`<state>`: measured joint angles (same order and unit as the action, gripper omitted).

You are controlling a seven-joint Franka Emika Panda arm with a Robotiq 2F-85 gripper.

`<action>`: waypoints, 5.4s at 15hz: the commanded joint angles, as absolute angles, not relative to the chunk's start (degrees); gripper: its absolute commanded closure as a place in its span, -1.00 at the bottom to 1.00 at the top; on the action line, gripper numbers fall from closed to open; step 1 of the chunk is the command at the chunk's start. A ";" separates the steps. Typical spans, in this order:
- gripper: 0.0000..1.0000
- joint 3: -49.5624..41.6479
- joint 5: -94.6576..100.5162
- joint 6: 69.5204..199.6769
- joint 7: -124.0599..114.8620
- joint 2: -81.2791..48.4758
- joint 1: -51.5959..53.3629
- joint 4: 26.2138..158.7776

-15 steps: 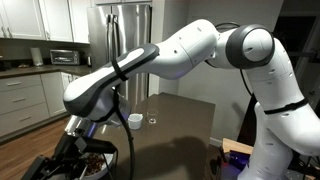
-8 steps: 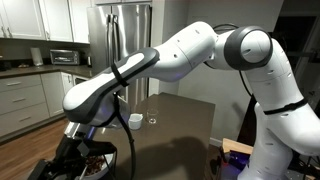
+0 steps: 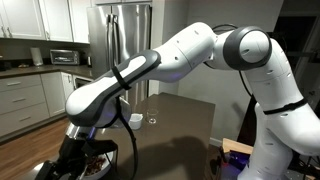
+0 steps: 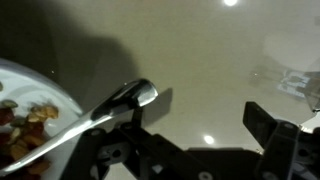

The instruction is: Use the spoon to move some of the object from the bowl to the white cup

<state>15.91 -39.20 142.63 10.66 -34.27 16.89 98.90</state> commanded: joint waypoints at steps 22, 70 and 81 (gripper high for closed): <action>-1.00 16.92 -38.76 131.58 7.35 -24.06 11.94 107.06; -1.00 15.40 -17.09 132.62 8.68 -22.99 13.47 112.59; -1.00 11.82 -3.49 124.93 0.81 -19.42 13.93 113.58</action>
<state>12.82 -6.16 126.46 3.44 -21.44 13.18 112.05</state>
